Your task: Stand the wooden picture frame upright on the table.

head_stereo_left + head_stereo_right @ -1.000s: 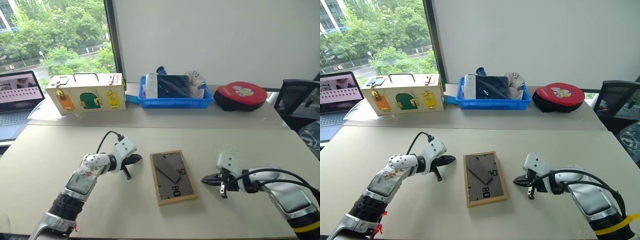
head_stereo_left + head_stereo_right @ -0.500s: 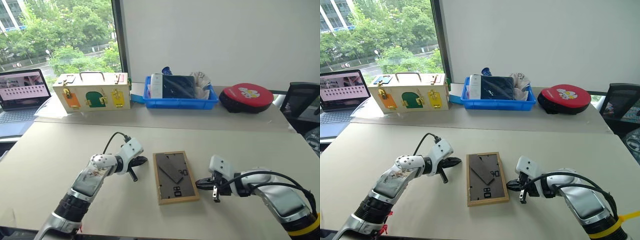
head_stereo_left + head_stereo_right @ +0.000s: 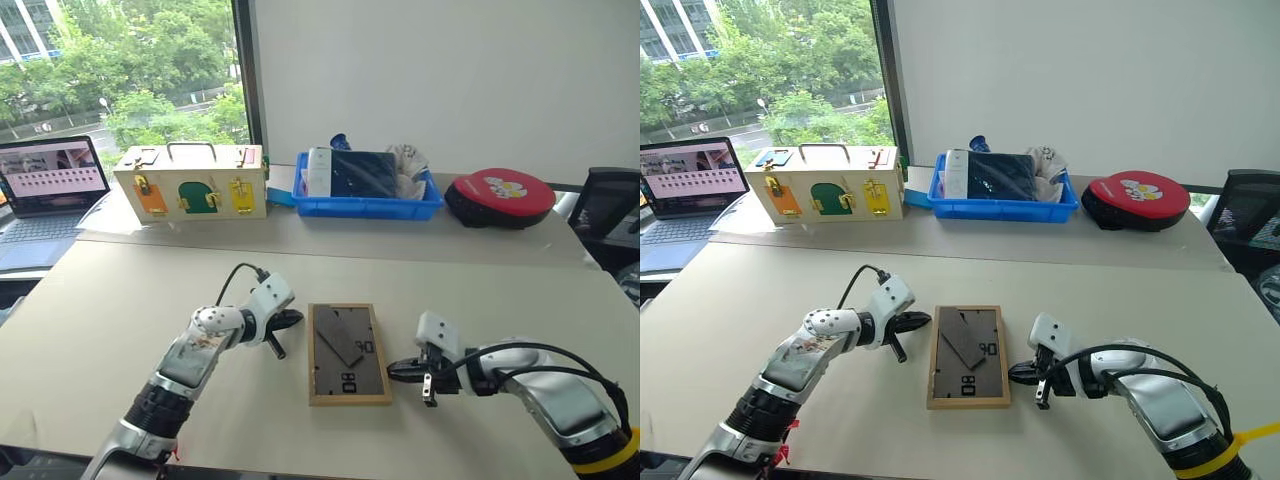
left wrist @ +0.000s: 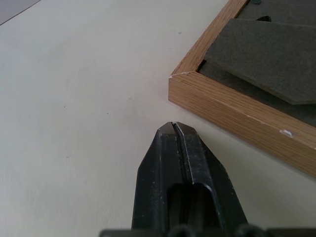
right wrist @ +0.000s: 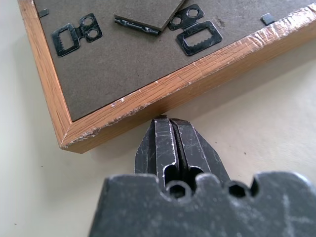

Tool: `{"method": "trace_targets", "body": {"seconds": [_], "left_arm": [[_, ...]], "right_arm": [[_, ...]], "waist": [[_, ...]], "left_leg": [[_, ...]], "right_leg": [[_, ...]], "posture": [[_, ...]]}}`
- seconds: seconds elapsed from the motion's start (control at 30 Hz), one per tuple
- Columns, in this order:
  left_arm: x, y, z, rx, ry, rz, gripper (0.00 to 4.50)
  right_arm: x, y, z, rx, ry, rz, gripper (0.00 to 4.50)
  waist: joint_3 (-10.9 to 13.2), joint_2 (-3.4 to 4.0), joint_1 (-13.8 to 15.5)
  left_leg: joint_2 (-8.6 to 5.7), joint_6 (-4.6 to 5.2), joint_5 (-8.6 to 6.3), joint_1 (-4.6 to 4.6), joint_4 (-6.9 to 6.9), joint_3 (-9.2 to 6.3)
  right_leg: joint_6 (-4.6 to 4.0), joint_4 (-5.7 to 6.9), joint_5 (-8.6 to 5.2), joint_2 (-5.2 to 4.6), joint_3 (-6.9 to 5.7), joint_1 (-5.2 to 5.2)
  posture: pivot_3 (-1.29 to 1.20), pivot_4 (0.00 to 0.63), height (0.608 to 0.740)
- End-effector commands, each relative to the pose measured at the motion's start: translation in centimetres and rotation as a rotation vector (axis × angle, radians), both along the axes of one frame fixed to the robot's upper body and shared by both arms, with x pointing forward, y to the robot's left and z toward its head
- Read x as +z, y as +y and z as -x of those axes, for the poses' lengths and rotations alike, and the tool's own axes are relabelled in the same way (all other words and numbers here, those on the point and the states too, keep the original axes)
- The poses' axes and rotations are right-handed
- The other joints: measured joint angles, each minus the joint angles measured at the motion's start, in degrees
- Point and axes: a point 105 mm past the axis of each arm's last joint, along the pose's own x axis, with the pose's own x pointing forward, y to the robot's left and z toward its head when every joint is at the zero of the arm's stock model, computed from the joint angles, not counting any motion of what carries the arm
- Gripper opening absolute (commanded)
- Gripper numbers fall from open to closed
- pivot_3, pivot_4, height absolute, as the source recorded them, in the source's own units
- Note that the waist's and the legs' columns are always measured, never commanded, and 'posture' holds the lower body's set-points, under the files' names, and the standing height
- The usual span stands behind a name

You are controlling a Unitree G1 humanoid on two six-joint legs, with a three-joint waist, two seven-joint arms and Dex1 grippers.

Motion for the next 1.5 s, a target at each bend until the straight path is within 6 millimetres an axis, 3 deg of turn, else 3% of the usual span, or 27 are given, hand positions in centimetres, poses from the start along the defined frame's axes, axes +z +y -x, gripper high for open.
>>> {"method": "trace_targets", "body": {"seconds": [0.03, 0.2, 0.33, 0.4, 0.47, 0.53, 0.6, 0.7, 0.77, 0.83, 0.9, 1.0, 1.1, 1.27, 1.43, 1.5], "left_arm": [[-0.9, -0.6, 0.1, -0.012, 0.025, -0.019, 0.03], [-0.8, -1.0, 0.2, -0.018, 0.024, -0.012, 0.03], [-0.7, -0.1, 0.0, 0.021, 0.029, -0.008, 0.03], [-0.3, 2.5, -0.6, 0.087, 0.036, -0.006, 0.03], [0.9, 7.3, -1.7, 0.226, 0.02, -0.008, 0.03], [2.3, 10.6, -2.1, 0.324, 0.029, 0.061, 0.03], [3.2, 12.4, -1.6, 0.359, 0.078, 0.141, 0.03], [3.5, 11.3, 2.3, 0.19, 0.196, 0.177, 0.03], [4.2, 10.0, 3.7, 0.18, 0.23, 0.21, 0.03], [5.6, 8.7, 5.3, 0.14, 0.329, 0.352, 0.03], [6.8, 8.0, 6.1, 0.1, 0.387, 0.471, 0.03], [6.8, 8.0, 6.4, 0.132, 0.557, 0.581, 0.03], [6.8, 7.4, 7.9, 0.074, 0.645, 0.613, 0.63], [4.0, 5.3, 9.0, 0.055, 0.796, 0.58, 2.48], [2.9, 3.0, 9.8, 0.009, 0.875, 0.597, 4.32], [2.7, 2.6, 9.7, 0.018, 0.888, 0.611, 4.47]], "right_arm": [[-0.3, 1.0, 0.8, 0.022, 0.028, -0.032, 0.0], [-0.5, 1.7, 0.9, 0.031, 0.032, -0.046, 0.0], [-0.5, 0.7, 0.4, -0.001, 0.012, -0.016, 0.0], [0.1, -0.8, -0.4, -0.024, -0.036, 0.002, 0.0], [1.2, -2.6, -1.1, -0.041, -0.088, 0.01, 0.0], [1.7, -4.0, -1.3, -0.045, -0.1, 0.031, 0.0], [2.3, -4.9, -1.3, -0.04, -0.099, 0.024, 0.0], [3.9, -5.1, -1.5, -0.02, -0.108, -0.031, 0.0], [4.7, -4.3, -1.3, 0.012, -0.11, -0.071, 0.0], [5.2, -3.4, -1.0, 0.053, -0.112, -0.099, 0.0], [5.4, -2.7, -0.8, 0.085, -0.127, -0.103, 0.0], [5.1, -2.4, -0.5, 0.108, -0.133, -0.085, 0.0], [4.6, -2.7, -0.2, 0.109, -0.124, -0.07, 0.0], [3.7, -3.3, 0.4, 0.093, -0.1, -0.067, 0.0], [2.4, -3.8, 0.8, 0.073, -0.087, -0.061, 0.0], [2.3, -3.6, 0.8, 0.065, -0.09, -0.076, 0.0]], "waist": [[-0.01, -0.01, 0.09], [-0.04, -0.04, 0.09], [-0.05, -0.05, 0.13], [-0.05, -0.05, 0.14], [-0.04, -0.06, -0.06], [-0.03, -0.06, -1.05], [-0.02, -0.05, -1.72], [0.0, -0.09, -2.07], [0.03, -0.05, -1.97], [0.1, -0.16, -1.21], [0.14, -0.23, -0.99], [0.14, -0.24, -0.9], [0.14, -0.24, -1.35], [0.15, -0.24, -1.29], [0.16, -0.26, -1.04], [0.16, -0.27, -1.08]], "left_leg": [[0.0, 0.0, 0.0, 0.0, 0.0, 0.0], [0.0, 0.0, 0.0, 0.0, 0.0, 0.0], [0.0, 0.0, 0.0, 0.0, 0.0, 0.0], [0.0, 0.0, 0.0, 0.0, 0.0, 0.0], [0.01, 0.0, 0.0, -0.01, -0.01, 0.0], [0.02, 0.0, 0.0, -0.01, -0.05, 0.0], [0.07, 0.01, 0.0, 0.0, -0.13, 0.0], [0.06, 0.0, 0.0, -0.06, -0.32, 0.01], [0.04, -0.03, -0.03, -0.1, -0.4, 0.02], [0.05, -0.03, -0.04, -0.18, -0.4, 0.0], [0.06, -0.03, -0.03, -0.21, -0.36, -0.05], [0.05, -0.03, -0.03, -0.2, -0.27, -0.06], [0.04, -0.03, -0.03, -0.19, -0.24, -0.06], [0.05, 0.0, -0.06, -0.19, -0.35, -0.06], [0.04, 0.0, -0.06, -0.19, -0.23, -0.07], [0.03, 0.0, -0.06, -0.19, -0.2, -0.07]], "right_leg": [[0.0, 0.0, 0.0, 0.0, 0.0, 0.0], [0.0, 0.0, 0.0, 0.01, 0.0, 0.0], [0.0, 0.0, 0.0, 0.01, 0.0, 0.0], [0.0, 0.0, 0.0, 0.0, 0.0, 0.0], [0.0, -0.01, 0.0, 0.01, -0.01, -0.02], [0.0, 0.01, 0.0, 0.02, 0.01, -0.11], [-0.04, 0.04, -0.03, 0.05, 0.01, -0.18], [-0.09, -0.02, -0.05, 0.02, 0.0, -0.22], [-0.19, -0.19, 0.01, -0.03, -0.01, -0.2], [-0.34, -0.23, 0.1, -0.03, -0.07, -0.2], [-0.3, -0.18, 0.08, -0.01, -0.12, -0.23], [0.0, -0.18, -0.09, -0.02, -0.13, -0.21], [0.01, -0.18, -0.1, -0.02, -0.11, -0.2], [-0.34, -0.19, 0.08, -0.02, -0.1, -0.23], [-0.35, -0.19, 0.1, -0.03, -0.09, -0.17], [-0.35, -0.19, 0.1, -0.03, -0.09, -0.17]], "posture": [[0.0, 0.15, 0.726], [0.0, 0.15, 0.726], [0.0, 0.15, 0.726], [0.0, 0.15, 0.726], [0.0, 0.15, 0.726], [0.0, 0.15, 0.726], [0.0, 0.15, 0.726], [0.0, 0.15, 0.726], [0.0, 0.15, 0.726], [0.0, 0.15, 0.726], [0.0, 0.15, 0.726], [0.0, 0.15, 0.726], [0.0, 0.15, 0.726], [0.0, 0.15, 0.726], [0.0, 0.15, 0.726], [0.0, 0.15, 0.726]]}}
